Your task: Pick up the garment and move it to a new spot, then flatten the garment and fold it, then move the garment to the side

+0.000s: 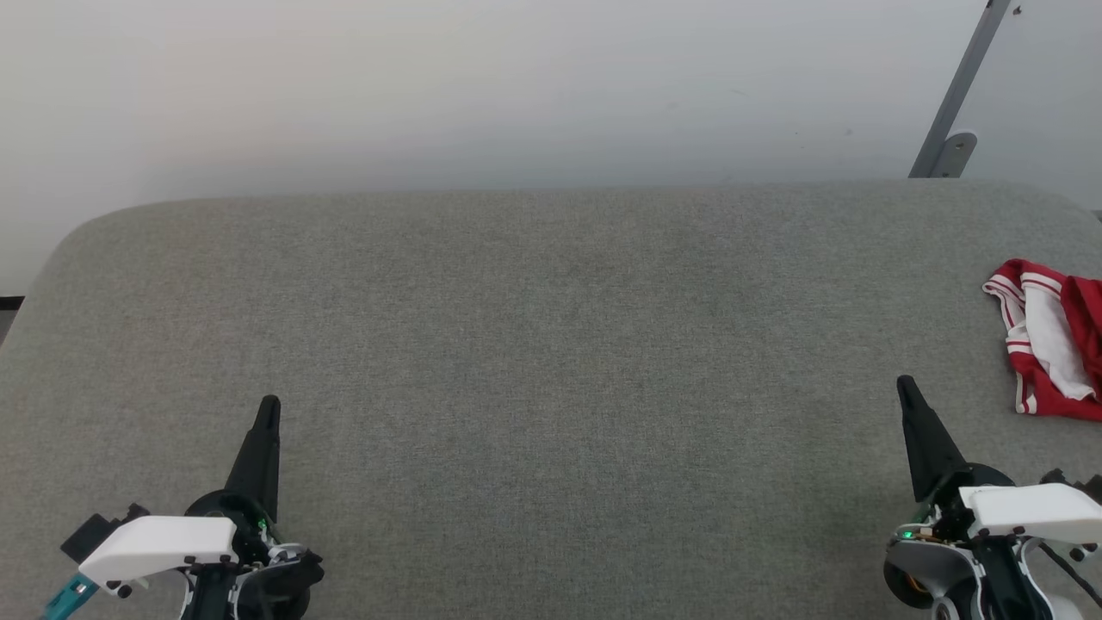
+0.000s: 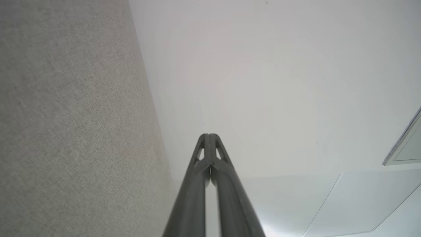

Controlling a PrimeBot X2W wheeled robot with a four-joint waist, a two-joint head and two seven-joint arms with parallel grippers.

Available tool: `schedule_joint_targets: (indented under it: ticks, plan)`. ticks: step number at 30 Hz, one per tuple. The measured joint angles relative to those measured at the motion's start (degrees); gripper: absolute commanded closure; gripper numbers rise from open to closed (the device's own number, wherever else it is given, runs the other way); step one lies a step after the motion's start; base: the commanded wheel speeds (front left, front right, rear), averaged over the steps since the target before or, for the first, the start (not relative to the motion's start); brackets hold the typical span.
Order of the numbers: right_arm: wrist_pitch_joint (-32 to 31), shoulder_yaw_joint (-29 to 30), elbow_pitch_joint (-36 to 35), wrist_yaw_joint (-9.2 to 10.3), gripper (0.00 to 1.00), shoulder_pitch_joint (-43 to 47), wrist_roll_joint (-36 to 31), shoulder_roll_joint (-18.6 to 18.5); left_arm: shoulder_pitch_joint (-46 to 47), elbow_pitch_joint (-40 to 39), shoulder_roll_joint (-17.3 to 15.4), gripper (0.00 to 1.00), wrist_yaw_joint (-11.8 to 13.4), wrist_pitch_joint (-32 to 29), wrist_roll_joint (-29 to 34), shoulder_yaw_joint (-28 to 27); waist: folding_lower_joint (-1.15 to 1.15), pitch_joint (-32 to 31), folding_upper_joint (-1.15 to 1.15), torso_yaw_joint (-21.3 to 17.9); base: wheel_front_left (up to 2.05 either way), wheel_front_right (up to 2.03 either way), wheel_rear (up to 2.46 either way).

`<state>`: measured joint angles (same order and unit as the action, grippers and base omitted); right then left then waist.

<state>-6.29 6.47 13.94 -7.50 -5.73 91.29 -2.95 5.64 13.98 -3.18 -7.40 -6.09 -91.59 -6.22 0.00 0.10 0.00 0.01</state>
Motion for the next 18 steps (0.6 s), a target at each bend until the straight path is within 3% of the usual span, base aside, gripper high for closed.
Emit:
schedule_joint_targets:
  ticks: [18]
  plan:
    - [-0.3,0.1,0.1,0.00,1.00,-0.4,1.0,0.0,0.3,0.1,0.2,1.00,0.0,-0.3,-0.9,-0.1,0.00,0.1,0.00,0.0,0.00,0.00,0.00]
